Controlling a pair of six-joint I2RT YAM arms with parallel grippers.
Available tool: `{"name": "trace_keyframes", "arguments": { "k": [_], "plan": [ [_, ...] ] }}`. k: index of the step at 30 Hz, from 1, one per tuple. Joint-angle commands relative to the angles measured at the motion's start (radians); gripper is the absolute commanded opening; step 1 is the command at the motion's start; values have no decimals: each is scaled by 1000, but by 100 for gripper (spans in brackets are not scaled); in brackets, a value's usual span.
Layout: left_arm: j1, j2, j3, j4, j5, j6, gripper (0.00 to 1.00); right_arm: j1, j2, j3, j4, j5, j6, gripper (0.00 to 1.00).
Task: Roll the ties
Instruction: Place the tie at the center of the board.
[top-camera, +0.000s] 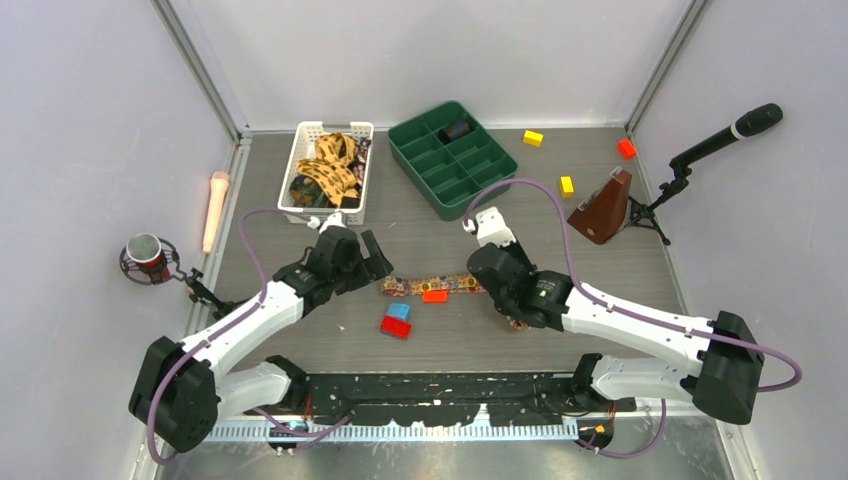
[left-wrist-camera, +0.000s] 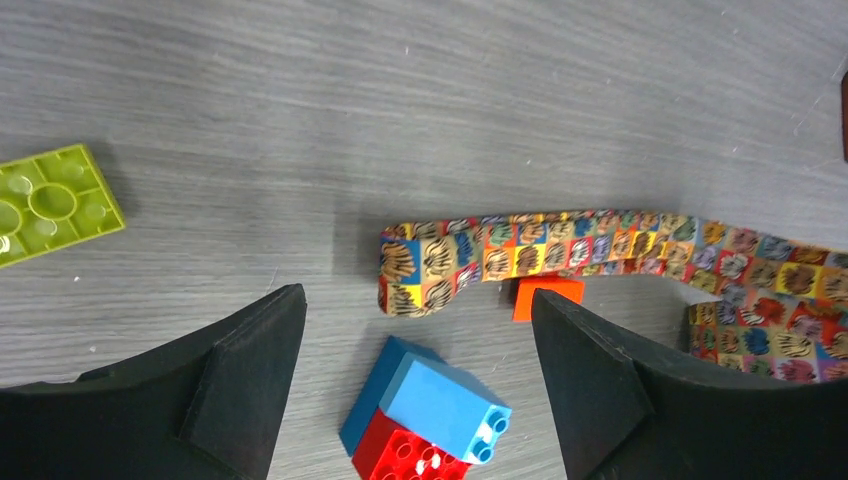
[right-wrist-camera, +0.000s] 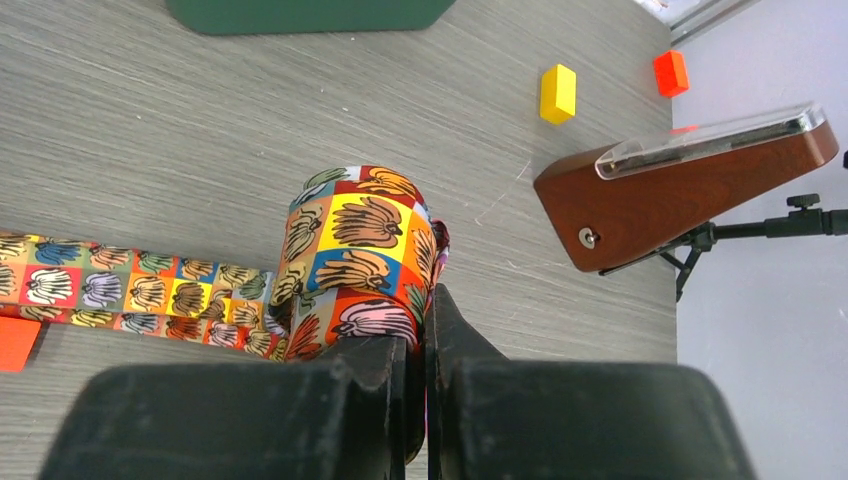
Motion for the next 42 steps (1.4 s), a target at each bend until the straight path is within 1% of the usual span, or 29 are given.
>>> {"name": "trace_keyframes", "arguments": {
  "k": [1,4,8,10,16,19,22,28,36,42],
  "plan": [
    [1,-44,-61,119,75,24,85,-8,-10,40,-30,-3,89,0],
    [2,-38,-106,197,147,36,82,-12,-10,40,-33,-12,92,0],
    [2,-6,-128,243,194,53,78,-17,-7,40,-35,-19,93,0],
    [2,13,-133,259,204,60,73,-20,-6,40,-35,-24,95,0],
    [2,65,-141,300,220,69,52,-22,-3,43,-40,-25,100,0],
    [2,79,-142,302,219,75,48,-22,-3,42,-43,-25,99,0],
    [2,87,-143,301,211,77,48,-23,-5,43,-44,-25,98,0],
    [2,94,-127,239,171,99,58,-23,-2,45,-44,-28,94,0],
    [2,77,-99,147,115,145,61,-23,4,47,-46,-31,92,0],
    [2,115,-107,207,138,144,63,-24,11,47,-45,-32,94,0]
  ]
}}
